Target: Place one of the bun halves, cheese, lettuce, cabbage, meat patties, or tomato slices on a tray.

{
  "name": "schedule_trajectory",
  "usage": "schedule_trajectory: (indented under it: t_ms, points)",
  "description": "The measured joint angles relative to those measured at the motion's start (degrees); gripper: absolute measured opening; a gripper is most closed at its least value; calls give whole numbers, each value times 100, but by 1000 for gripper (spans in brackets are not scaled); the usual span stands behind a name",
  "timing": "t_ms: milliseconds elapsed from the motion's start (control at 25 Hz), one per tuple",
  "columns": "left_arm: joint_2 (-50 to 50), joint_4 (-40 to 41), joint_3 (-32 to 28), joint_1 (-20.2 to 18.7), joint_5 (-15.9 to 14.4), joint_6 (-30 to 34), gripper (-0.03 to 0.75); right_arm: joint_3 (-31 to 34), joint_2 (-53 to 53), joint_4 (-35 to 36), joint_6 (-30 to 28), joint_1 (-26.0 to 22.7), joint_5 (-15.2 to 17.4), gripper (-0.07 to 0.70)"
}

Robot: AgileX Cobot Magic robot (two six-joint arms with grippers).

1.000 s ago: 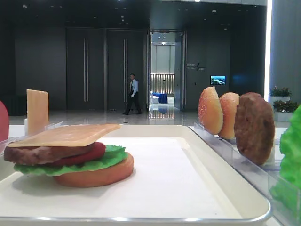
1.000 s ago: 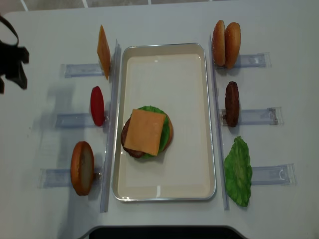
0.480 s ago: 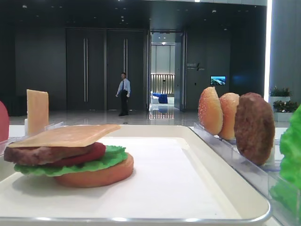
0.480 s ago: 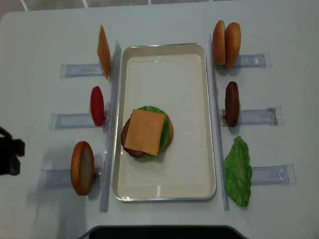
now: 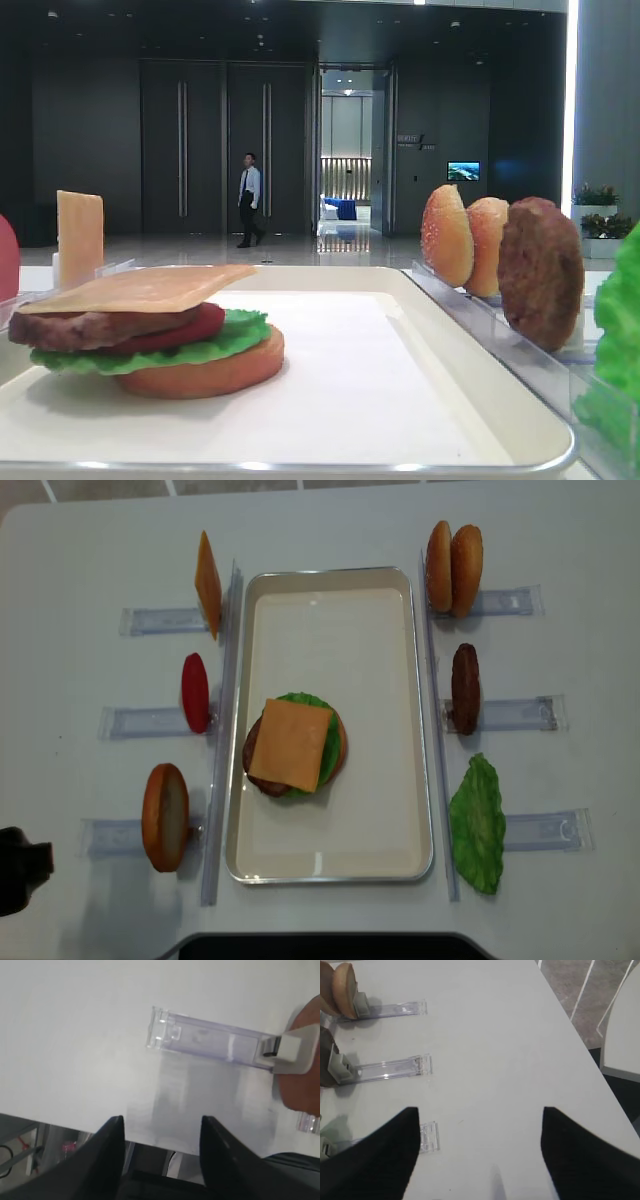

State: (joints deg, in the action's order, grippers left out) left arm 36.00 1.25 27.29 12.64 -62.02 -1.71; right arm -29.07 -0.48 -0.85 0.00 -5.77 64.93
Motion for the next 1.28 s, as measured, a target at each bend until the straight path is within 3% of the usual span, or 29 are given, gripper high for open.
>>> schedule_trajectory:
  t_ms: [360,720,1280]
  points:
    - [-1162,-58,-6,0,-6,78,370,0,0,0,0,0,0,485]
    - [-3546,-60,-15,0,-86,250,370,0,0,0,0,0,0,485]
    - [-3684,-230,-15,-14,-158,560,370,0,0,0,0,0,0,485]
